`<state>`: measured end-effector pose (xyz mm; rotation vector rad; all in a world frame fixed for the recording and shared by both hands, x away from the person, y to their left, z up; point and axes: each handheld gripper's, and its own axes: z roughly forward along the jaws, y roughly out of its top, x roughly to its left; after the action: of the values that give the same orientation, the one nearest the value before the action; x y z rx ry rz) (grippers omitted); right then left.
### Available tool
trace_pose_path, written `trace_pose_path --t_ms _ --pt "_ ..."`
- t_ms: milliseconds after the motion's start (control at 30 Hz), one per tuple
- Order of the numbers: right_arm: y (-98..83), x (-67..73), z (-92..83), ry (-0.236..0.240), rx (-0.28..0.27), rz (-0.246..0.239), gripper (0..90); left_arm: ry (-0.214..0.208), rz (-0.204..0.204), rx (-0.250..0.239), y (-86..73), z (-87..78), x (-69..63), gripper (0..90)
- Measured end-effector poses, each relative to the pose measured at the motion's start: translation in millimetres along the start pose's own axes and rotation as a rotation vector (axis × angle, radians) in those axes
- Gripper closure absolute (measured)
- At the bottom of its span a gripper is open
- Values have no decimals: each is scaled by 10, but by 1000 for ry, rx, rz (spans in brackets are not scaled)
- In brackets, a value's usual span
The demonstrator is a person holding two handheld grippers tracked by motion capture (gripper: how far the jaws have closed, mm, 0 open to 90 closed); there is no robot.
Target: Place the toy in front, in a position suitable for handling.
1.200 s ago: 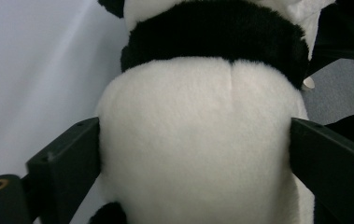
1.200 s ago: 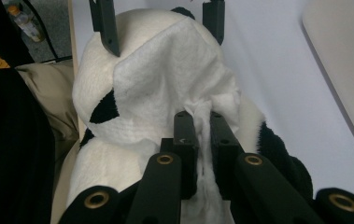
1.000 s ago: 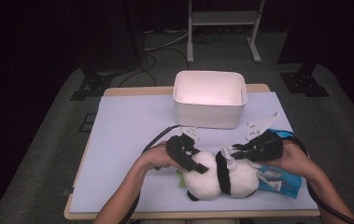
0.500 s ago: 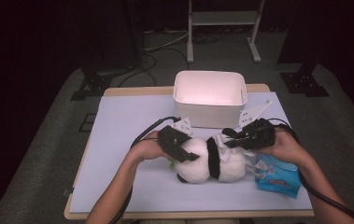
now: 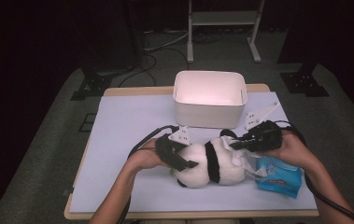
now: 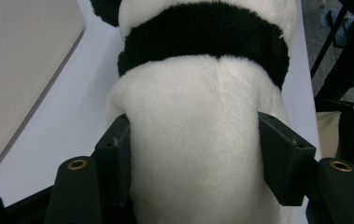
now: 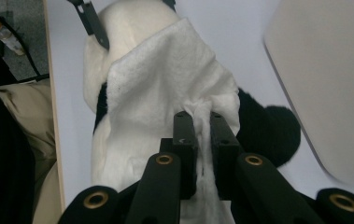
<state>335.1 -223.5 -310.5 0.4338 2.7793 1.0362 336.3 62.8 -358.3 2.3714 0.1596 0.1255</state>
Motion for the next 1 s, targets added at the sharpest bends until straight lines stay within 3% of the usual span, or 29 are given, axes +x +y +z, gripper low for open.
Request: trace_pose_path --t_ms 133,233,333,500,533,567,633,833,967,1000 --pt "168 13 161 10 12 -26 833 -7 -19 4 -36 -2 -6 356" --pt "184 8 183 13 12 -29 834 -15 -44 -11 -70 -4 0 343" --pt "133 22 197 28 14 -22 835 -31 -65 -28 -99 -9 5 315" --pt "47 125 156 19 7 -58 837 -64 -100 -55 -102 -58 28 257" --pt "28 170 144 16 6 -69 837 -71 -128 -66 -106 -78 44 239" --pt "28 170 144 16 6 -69 837 -71 -128 -66 -106 -78 44 222" --pt "10 196 136 17 5 -76 837 -78 -170 -45 -117 -92 84 190" --pt "-92 223 105 51 -26 -65 837 -147 -233 -40 -177 -13 157 95" --pt "-123 228 96 75 -36 -50 837 -195 -210 -49 -191 61 155 99" --pt "-116 225 100 80 -37 -47 835 -195 -195 -53 -189 72 142 150"
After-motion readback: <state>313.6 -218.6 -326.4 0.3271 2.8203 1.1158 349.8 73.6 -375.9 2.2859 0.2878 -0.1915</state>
